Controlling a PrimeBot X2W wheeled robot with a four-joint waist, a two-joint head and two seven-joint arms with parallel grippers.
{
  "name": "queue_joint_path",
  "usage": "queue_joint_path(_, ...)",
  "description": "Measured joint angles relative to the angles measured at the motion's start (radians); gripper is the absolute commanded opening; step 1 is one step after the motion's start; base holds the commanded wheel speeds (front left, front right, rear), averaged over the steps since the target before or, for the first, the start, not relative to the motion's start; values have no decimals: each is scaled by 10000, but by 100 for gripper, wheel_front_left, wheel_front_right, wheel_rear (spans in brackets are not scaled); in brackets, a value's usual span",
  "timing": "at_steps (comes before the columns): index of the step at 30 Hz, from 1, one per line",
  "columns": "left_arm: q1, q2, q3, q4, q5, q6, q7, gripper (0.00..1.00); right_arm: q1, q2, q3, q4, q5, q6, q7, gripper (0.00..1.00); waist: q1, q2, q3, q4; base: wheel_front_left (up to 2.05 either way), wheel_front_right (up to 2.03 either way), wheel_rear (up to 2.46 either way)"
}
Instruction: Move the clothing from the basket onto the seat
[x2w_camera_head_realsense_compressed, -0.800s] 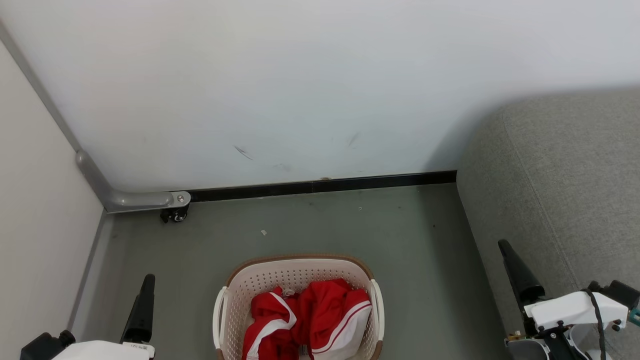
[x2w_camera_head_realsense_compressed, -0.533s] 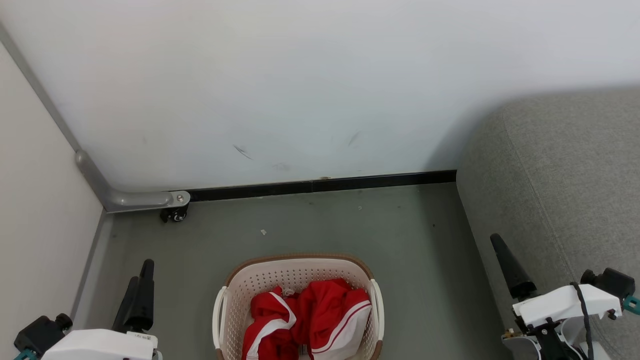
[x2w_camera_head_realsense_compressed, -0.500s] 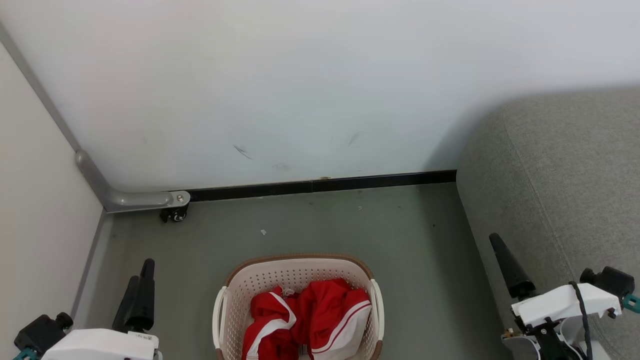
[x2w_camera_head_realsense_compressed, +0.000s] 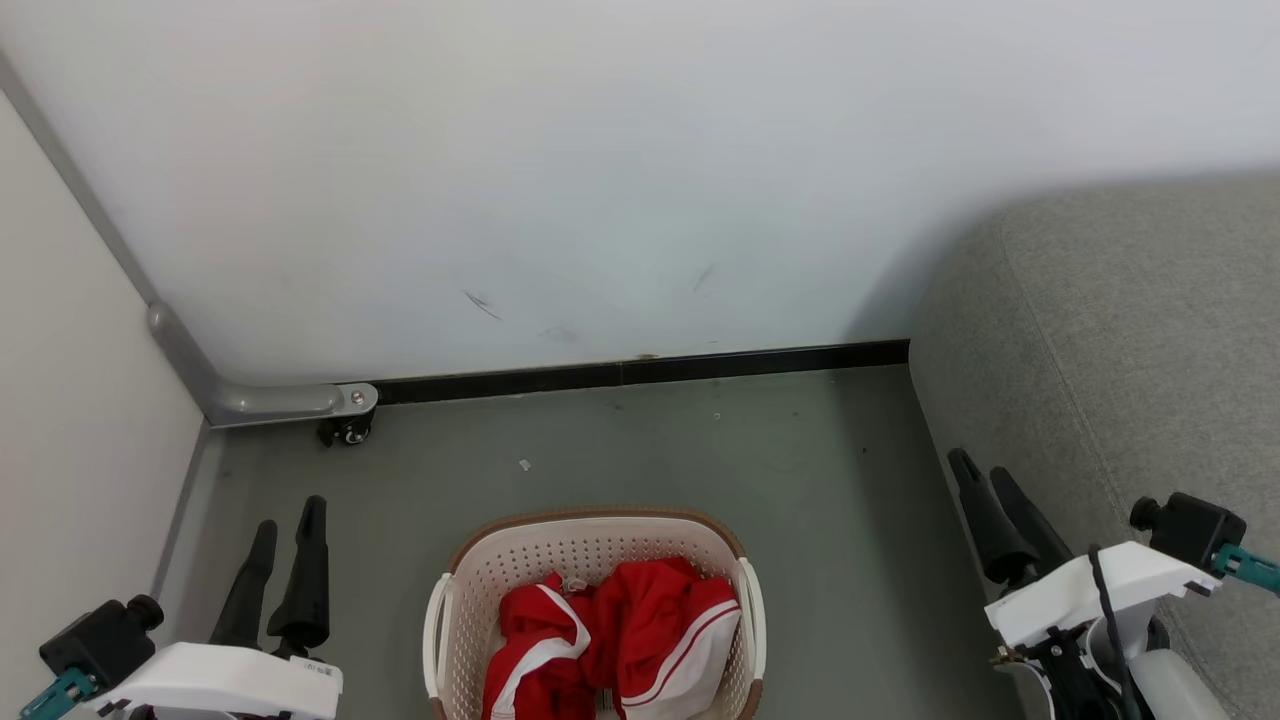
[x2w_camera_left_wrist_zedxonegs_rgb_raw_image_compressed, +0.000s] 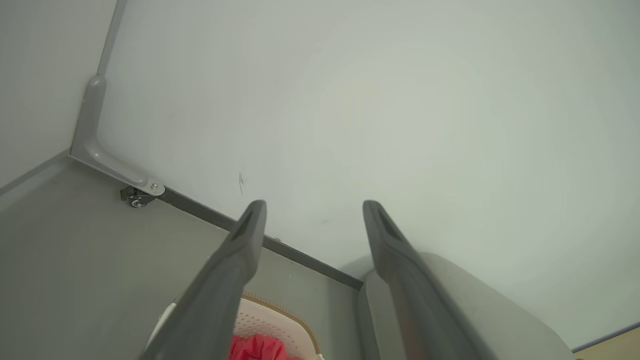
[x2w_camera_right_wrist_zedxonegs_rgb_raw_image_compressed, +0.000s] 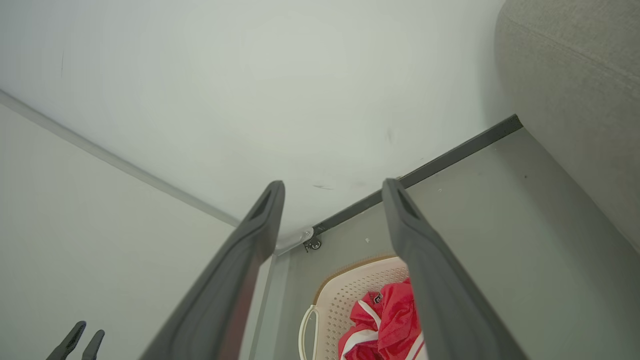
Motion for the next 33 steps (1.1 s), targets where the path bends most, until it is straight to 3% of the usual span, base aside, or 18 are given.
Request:
queue_joint_path(11,0,-40,-86,-337,1735,2,-364,100,-91,81,17,-75,-1848,2,-391,100,-63,0,2,-44,0,0,0)
queue_joint_path(33,0,-71,-67,-940,4809,15,-1164,100,-453,247,205,-418,-5068,4,-1139,100,-75,0,51,-20,0,0,0)
